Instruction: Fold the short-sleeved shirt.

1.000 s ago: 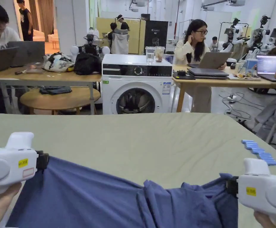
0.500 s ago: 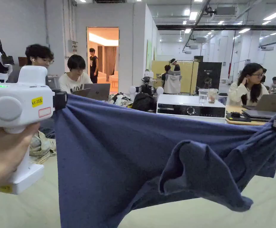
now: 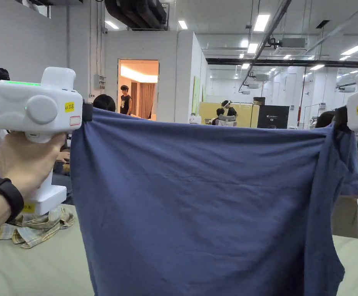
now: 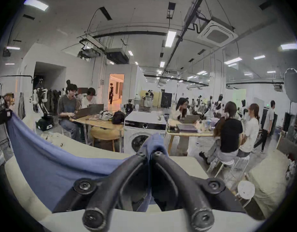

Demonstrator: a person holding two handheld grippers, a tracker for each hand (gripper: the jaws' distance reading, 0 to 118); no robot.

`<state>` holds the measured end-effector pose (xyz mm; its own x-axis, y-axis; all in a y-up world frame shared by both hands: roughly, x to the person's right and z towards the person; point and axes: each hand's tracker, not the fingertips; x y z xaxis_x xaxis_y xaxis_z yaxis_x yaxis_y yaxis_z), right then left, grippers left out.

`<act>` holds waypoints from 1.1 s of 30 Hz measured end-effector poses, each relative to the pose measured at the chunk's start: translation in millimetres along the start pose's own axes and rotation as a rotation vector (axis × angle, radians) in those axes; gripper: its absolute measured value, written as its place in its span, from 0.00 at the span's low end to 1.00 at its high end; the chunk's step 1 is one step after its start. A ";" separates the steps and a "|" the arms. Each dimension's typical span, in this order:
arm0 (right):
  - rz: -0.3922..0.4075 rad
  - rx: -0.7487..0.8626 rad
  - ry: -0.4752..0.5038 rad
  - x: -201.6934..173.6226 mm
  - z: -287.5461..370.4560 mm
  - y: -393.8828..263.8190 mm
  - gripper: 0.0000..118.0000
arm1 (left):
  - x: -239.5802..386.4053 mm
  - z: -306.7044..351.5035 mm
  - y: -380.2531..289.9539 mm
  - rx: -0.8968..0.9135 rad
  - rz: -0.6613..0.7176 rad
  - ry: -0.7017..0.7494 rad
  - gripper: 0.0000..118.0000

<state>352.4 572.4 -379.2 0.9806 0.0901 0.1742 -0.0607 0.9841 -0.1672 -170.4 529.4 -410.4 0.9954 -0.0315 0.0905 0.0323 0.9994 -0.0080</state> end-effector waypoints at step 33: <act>-0.066 -0.096 0.176 -6.4 -21.5 -140.2 0.00 | -7.8 19.5 -152.3 -0.135 0.092 -0.101 0.00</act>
<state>358.6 430.6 -377.8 0.9998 -0.0109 0.0169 0.0148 0.9670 -0.2543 -184.8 377.6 -390.5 0.9809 0.0679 0.1823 -0.0398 0.9873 -0.1538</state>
